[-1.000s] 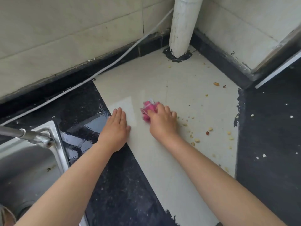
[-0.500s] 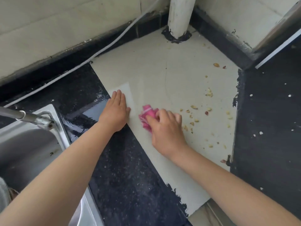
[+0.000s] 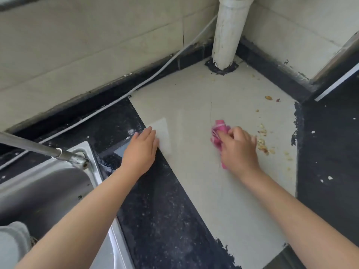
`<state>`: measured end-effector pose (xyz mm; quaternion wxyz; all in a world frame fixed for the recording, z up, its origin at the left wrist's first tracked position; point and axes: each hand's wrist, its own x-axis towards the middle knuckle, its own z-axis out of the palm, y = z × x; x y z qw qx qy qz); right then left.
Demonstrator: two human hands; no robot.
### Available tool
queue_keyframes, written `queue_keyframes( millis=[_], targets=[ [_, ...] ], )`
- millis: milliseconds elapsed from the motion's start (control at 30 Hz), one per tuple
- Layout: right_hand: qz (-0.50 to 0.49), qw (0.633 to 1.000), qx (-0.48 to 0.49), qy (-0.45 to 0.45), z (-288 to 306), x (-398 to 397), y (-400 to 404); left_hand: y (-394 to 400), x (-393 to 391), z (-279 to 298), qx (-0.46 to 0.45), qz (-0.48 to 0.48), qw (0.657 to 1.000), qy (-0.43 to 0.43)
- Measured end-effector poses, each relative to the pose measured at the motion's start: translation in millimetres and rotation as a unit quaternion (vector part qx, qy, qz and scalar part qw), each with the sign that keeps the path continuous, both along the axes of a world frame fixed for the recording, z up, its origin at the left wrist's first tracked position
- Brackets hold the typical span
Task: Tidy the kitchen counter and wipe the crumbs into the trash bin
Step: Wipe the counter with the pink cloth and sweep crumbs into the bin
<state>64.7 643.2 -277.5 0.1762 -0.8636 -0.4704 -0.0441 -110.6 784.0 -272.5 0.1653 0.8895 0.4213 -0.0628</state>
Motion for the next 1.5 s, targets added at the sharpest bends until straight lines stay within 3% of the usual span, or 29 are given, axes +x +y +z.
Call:
queue_keyframes(
  millis=[67, 133, 233, 367, 533, 633, 733, 833, 900, 967, 1133, 1200, 1300, 1400, 1500],
  targets=[
    [0.088, 0.995, 0.019, -0.030, -4, -42, 23, -2, -20, 4, 0.041, 0.046, 0.998, -0.027],
    [0.153, 0.988, 0.007, 0.000, -1, -78, 48, -3, -39, 2, 0.070, 0.063, 0.995, -0.038],
    [0.211, 0.973, -0.088, 0.045, -11, -100, 76, -1, -59, -2, 0.095, 0.070, 0.992, -0.044],
    [0.133, 0.981, -0.131, 0.060, -12, -56, 73, -6, -64, -6, 0.081, 0.036, 0.996, -0.016],
    [-0.114, 0.982, -0.127, 0.082, -10, 40, 15, -18, -48, -18, 0.110, -0.030, 0.992, -0.050],
    [-0.124, 0.987, -0.061, 0.081, -3, 39, -16, -38, -27, -23, 0.105, -0.050, 0.988, -0.099],
    [-0.025, 1.000, -0.007, -0.013, 1, -8, -37, -62, -3, -29, 0.085, -0.071, 0.985, -0.131],
    [0.105, 0.991, -0.073, -0.043, -17, -51, -58, -84, 16, -23, 0.053, -0.105, 0.992, -0.038],
    [0.125, 0.986, -0.108, -0.031, -25, -53, -68, -90, 18, -21, 0.013, -0.112, 0.992, 0.057],
    [0.088, 0.986, -0.132, -0.053, -27, -32, -70, -92, 18, -22, 0.029, -0.130, 0.986, 0.100],
    [-0.050, 0.981, -0.178, 0.056, -1, 31, -56, -92, 18, -21, 0.026, -0.153, 0.979, 0.134],
    [-0.004, 0.991, -0.129, 0.046, 7, 24, -61, -93, 19, -17, 0.015, -0.160, 0.976, 0.150],
    [0.105, 0.992, -0.043, -0.049, 10, -27, -93, -93, 17, -11, 0.011, -0.169, 0.973, 0.154],
    [0.196, 0.974, -0.095, -0.060, 0, -69, -128, -93, 16, -10, 0.008, -0.170, 0.975, 0.146],
    [0.183, 0.972, -0.136, -0.049, -21, -56, -148, -94, 16, -11, 0.000, -0.166, 0.977, 0.137]
  ],
)
